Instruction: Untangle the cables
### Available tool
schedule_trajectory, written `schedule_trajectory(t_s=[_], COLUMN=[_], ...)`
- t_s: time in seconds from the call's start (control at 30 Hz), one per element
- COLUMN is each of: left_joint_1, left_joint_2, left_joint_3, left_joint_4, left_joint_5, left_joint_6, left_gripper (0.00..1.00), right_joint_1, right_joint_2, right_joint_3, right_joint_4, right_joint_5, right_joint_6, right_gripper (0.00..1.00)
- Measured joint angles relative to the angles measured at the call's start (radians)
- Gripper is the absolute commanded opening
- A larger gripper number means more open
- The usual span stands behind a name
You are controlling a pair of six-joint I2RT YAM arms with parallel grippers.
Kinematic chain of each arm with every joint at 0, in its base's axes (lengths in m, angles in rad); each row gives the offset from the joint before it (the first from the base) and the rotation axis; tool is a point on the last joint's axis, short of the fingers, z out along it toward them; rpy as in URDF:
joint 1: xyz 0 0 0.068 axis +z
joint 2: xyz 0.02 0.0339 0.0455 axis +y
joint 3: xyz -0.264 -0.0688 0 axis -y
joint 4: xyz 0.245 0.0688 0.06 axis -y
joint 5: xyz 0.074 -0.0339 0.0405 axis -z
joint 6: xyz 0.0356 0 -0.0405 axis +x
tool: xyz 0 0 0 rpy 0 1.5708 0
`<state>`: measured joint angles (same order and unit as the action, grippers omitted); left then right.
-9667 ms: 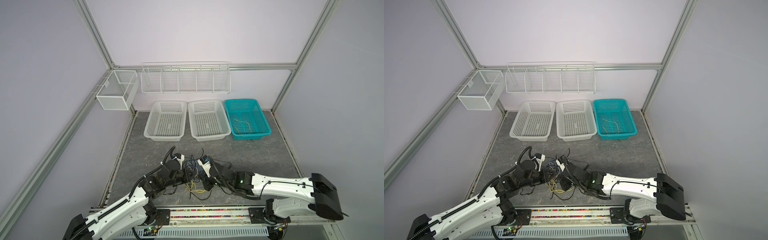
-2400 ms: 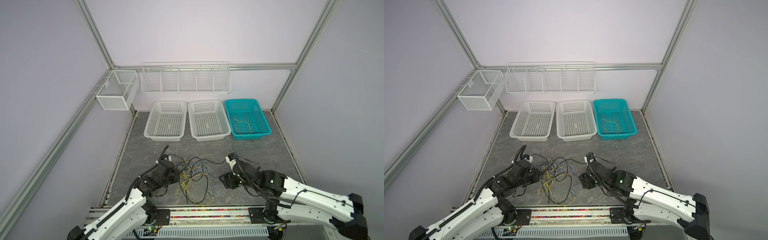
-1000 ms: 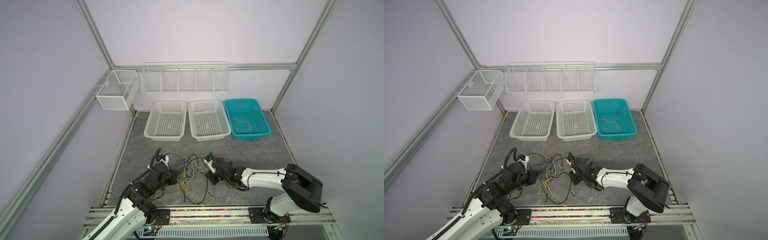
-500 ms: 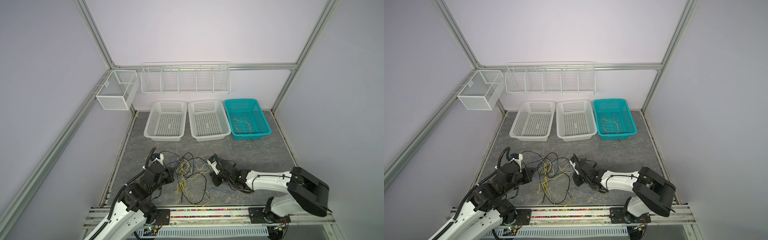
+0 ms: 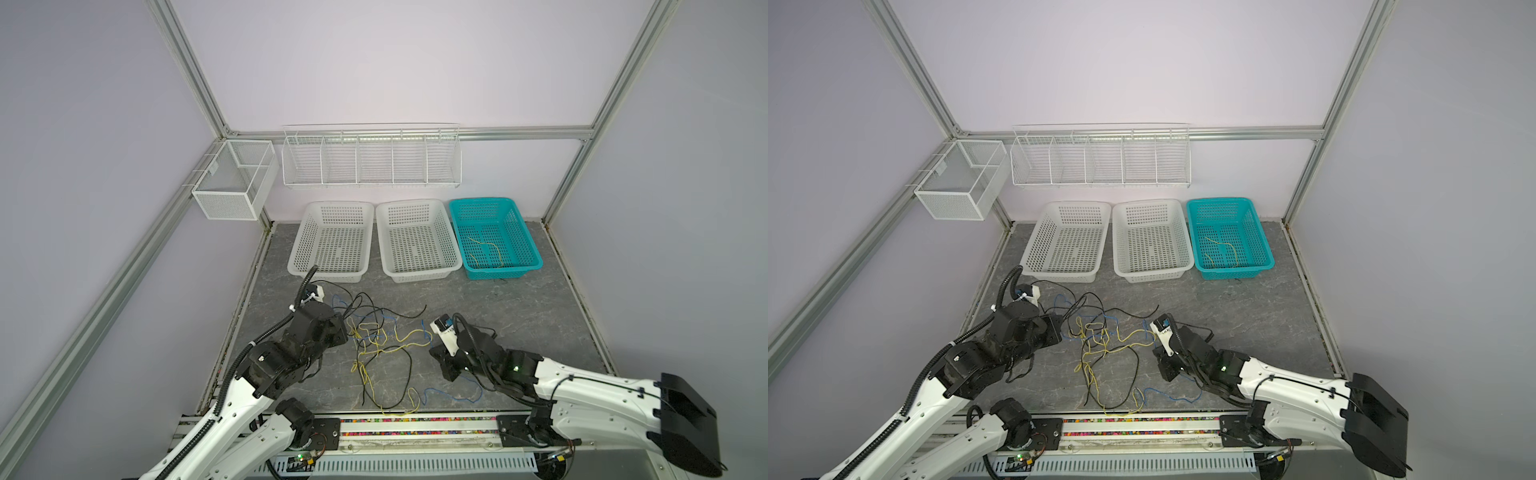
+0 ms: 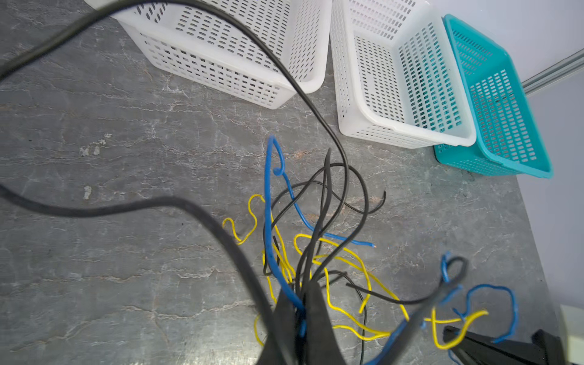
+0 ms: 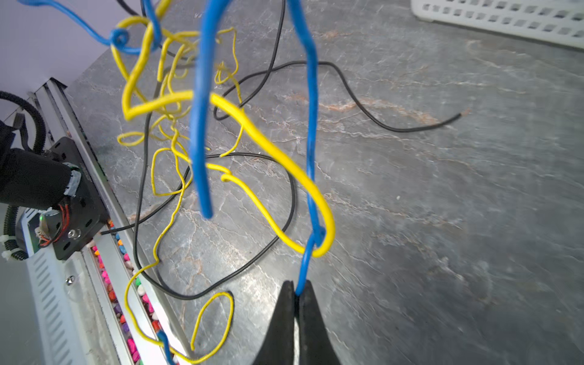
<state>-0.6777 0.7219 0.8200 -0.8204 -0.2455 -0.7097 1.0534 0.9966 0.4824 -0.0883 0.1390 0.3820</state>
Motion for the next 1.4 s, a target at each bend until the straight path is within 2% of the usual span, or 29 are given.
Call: schedule_trajectory(t_s=[0.17,0.43,0.53,0.63,0.7,0.77,0.87,0.97,1.2,1.4], left_joint_1=[0.010,0.010,0.010,0.010,0.010,0.010,0.010,-0.003,-0.210,-0.298], left_joint_2=[0.049,0.109,0.117,0.148,0.171,0.184,0.202,0.219,0.270,0.326], left_joint_3=[0.018,0.018,0.018,0.018,0.017,0.017,0.018,0.023,0.080,0.066], left_joint_4=[-0.003,-0.014,-0.014,0.001,0.012,0.021,0.023,0.027,0.101,0.231], left_joint_5=[0.026,0.109,0.149,0.212,0.251,0.283,0.329,0.377,0.416,0.434], left_joint_6=[0.035,0.067,0.074,0.081,0.087,0.088,0.100,0.102,0.048,-0.029], left_gripper=[0.00,0.00,0.17,0.38,0.58,0.71,0.80,0.83,0.84,0.83], right_joint_1=[-0.018,-0.044,-0.046,-0.046,-0.046,-0.046,-0.046,-0.046,-0.046,-0.047], right_joint_2=[-0.180,-0.325,-0.357,-0.383,-0.390,-0.391,-0.389,-0.386,-0.328,-0.336], right_joint_3=[-0.003,-0.076,-0.109,-0.120,-0.120,-0.120,-0.120,-0.121,-0.121,-0.121], right_joint_4=[-0.175,-0.228,-0.230,-0.222,-0.211,-0.203,-0.198,-0.183,-0.130,-0.113], right_joint_5=[0.105,0.191,0.188,0.170,0.160,0.151,0.139,0.129,0.096,0.077], right_joint_6=[0.005,0.014,0.014,0.013,0.011,0.011,0.010,0.010,0.005,0.005], right_gripper=[0.06,0.06,0.06,0.06,0.06,0.06,0.06,0.06,0.06,0.06])
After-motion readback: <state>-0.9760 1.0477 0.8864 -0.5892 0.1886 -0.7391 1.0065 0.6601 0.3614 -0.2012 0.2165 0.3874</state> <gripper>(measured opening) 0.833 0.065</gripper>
